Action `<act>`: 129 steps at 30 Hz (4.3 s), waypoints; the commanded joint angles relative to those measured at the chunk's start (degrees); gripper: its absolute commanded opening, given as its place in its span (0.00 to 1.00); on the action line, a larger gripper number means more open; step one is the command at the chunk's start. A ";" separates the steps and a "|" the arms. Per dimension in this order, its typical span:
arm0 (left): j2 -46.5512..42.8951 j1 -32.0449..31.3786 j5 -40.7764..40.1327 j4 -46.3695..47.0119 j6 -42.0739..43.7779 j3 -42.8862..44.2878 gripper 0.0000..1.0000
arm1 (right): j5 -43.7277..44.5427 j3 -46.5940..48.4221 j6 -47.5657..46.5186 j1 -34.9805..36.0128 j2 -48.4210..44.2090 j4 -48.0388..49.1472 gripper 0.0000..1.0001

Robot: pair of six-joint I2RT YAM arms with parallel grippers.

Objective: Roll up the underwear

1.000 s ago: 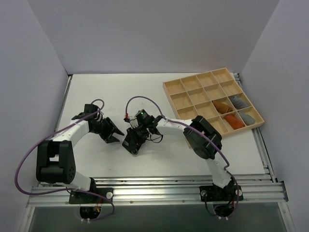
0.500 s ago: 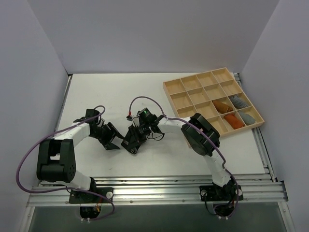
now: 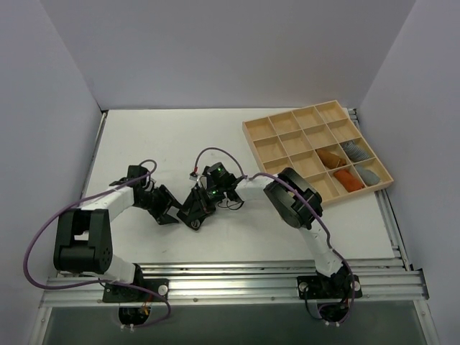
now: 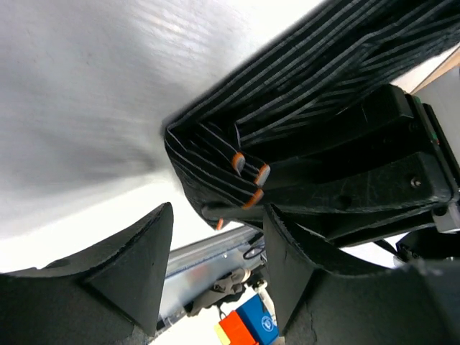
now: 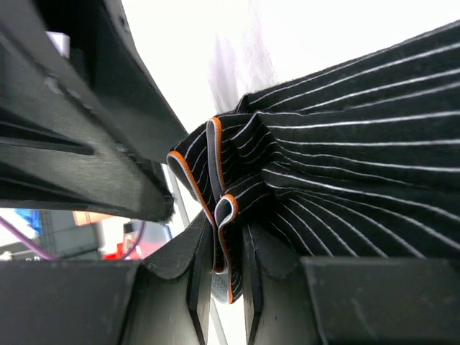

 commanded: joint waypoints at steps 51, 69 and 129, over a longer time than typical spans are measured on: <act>11.67 -0.05 -6.24 16.15 -4.19 -3.10 0.56 | 10.32 2.50 -0.79 -4.65 1.71 -7.93 0.38; 15.98 -0.23 -9.31 10.69 -1.28 -0.81 0.53 | 20.18 4.44 -5.91 -4.91 -0.31 -15.24 0.32; 14.31 -2.25 -10.54 22.75 -4.18 -4.68 0.03 | 14.62 7.94 0.01 -6.93 1.01 -22.99 0.34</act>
